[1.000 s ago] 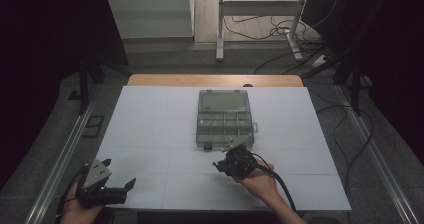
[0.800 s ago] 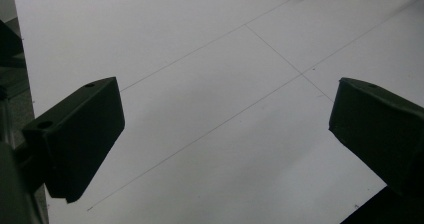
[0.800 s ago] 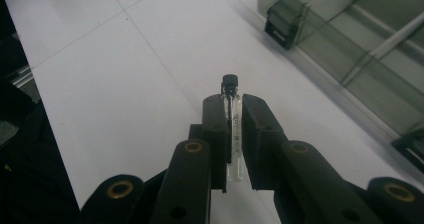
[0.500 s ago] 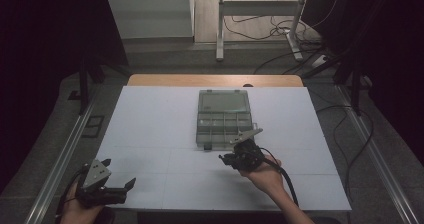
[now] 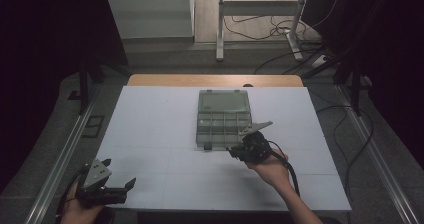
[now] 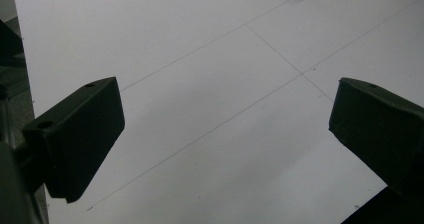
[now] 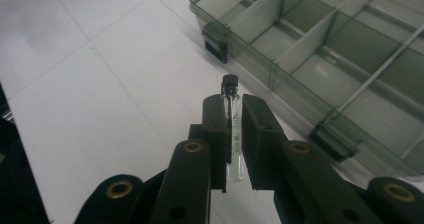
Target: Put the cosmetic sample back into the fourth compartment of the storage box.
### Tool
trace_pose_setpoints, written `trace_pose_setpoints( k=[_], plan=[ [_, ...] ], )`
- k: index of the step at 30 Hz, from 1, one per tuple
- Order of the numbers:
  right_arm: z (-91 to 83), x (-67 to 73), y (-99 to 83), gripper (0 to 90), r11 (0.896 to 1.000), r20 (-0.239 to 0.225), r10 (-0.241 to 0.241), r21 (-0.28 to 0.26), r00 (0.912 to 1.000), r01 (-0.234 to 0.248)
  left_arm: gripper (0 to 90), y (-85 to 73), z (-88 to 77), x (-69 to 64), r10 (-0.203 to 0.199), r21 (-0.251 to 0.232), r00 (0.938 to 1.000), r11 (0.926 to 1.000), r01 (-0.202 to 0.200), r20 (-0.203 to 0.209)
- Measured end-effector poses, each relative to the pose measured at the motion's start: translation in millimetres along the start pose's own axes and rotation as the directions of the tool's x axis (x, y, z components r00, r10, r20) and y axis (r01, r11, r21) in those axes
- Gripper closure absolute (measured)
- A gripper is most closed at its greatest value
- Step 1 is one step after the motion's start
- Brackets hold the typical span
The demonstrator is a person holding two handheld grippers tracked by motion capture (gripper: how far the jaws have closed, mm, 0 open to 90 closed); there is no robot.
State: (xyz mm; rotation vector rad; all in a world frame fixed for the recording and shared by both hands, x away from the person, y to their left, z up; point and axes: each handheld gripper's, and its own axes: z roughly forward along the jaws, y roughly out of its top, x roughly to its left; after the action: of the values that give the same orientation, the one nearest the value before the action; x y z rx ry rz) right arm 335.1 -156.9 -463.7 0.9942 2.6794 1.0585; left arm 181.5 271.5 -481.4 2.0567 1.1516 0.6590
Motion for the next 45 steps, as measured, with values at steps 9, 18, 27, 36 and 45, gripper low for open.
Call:
trace_pose_setpoints(
  k=[9,18,27,36,45],
  plan=[
    [-2.5,-13.6,3.4,79.9,1.000,0.053,0.016,-0.012,0.9985,-0.015,1.9,0.0,0.1,0.2,0.000,-0.001,1.0000,1.0000,0.000,0.001],
    [-2.9,-27.2,6.0,79.9,0.999,0.088,0.035,-0.026,0.9955,-0.033,1.9,0.1,0.3,0.3,-0.002,-0.002,1.0000,1.0000,0.002,0.002],
    [-4.5,-39.6,10.4,79.9,0.998,0.114,0.058,-0.044,0.9918,-0.054,1.9,0.2,0.4,0.7,-0.005,-0.002,1.0000,1.0000,0.005,0.004],
    [-5.2,-51.5,14.4,79.9,0.996,0.136,0.078,-0.056,0.9877,-0.071,1.9,0.3,0.7,1.1,-0.009,0.000,0.9999,1.0000,0.009,0.005],
    [-4.2,-63.6,21.4,79.9,0.995,0.161,0.092,-0.062,0.9826,-0.083,1.9,0.4,0.9,1.3,-0.011,0.001,0.9999,0.9999,0.011,0.006]
  ],
)
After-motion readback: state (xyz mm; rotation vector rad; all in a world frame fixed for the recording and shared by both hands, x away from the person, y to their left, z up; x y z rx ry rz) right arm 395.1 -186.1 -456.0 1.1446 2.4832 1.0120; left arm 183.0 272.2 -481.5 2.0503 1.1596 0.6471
